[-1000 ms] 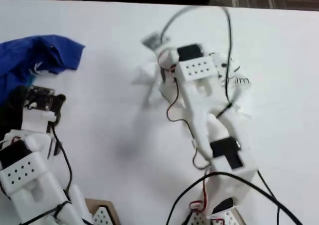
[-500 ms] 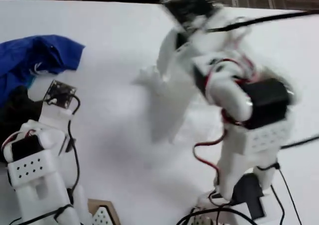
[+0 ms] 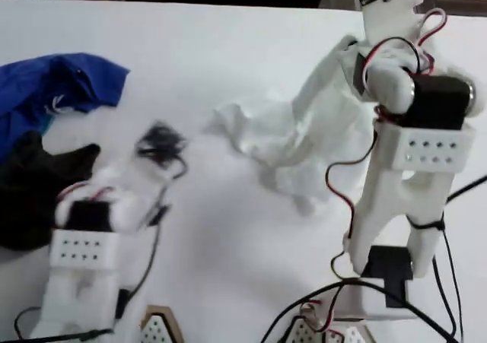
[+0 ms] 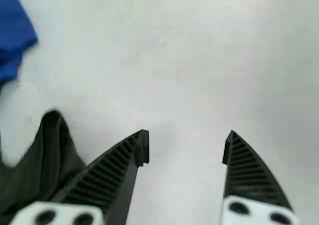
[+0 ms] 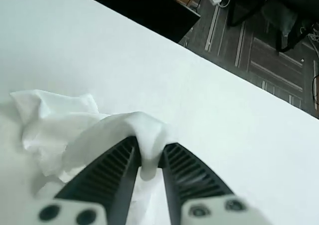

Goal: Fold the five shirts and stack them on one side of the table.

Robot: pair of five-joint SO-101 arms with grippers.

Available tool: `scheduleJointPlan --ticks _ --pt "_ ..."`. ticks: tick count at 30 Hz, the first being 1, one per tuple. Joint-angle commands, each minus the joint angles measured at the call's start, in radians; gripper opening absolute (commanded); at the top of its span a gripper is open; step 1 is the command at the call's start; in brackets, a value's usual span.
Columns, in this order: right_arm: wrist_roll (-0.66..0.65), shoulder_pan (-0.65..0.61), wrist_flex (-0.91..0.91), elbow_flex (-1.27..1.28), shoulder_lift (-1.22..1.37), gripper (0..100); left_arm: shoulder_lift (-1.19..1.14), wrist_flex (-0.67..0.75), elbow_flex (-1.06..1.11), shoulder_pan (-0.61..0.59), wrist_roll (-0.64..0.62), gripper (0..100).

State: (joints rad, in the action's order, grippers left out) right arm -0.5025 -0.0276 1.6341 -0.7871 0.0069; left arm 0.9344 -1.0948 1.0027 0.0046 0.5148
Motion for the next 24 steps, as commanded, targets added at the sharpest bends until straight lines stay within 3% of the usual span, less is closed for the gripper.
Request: scheduleJointPlan --ticks 1,3,5,8,12,16,24 --pt "0.008 0.012 -0.016 -0.002 0.021 2.1 0.012 0.173 -0.054 0.160 -0.239 26" --pt "0.008 0.018 -0.015 -0.002 0.035 2.1 0.012 0.296 -0.015 0.215 -0.408 26" --pt "0.008 0.030 -0.016 -0.002 0.051 2.1 0.011 0.442 0.051 0.275 -0.497 26" --pt "0.008 0.071 -0.021 -0.002 0.079 2.1 0.002 0.638 0.162 0.373 -0.499 26" --pt "0.008 0.137 -0.012 0.000 0.122 2.1 -0.166 0.749 0.176 0.448 -0.499 26" --pt "0.008 0.180 0.028 0.000 0.156 2.1 -0.483 0.712 -0.056 0.445 -0.500 26" --pt "0.008 0.188 0.050 0.000 0.166 2.1 -0.973 0.402 -0.599 0.503 -0.505 26"
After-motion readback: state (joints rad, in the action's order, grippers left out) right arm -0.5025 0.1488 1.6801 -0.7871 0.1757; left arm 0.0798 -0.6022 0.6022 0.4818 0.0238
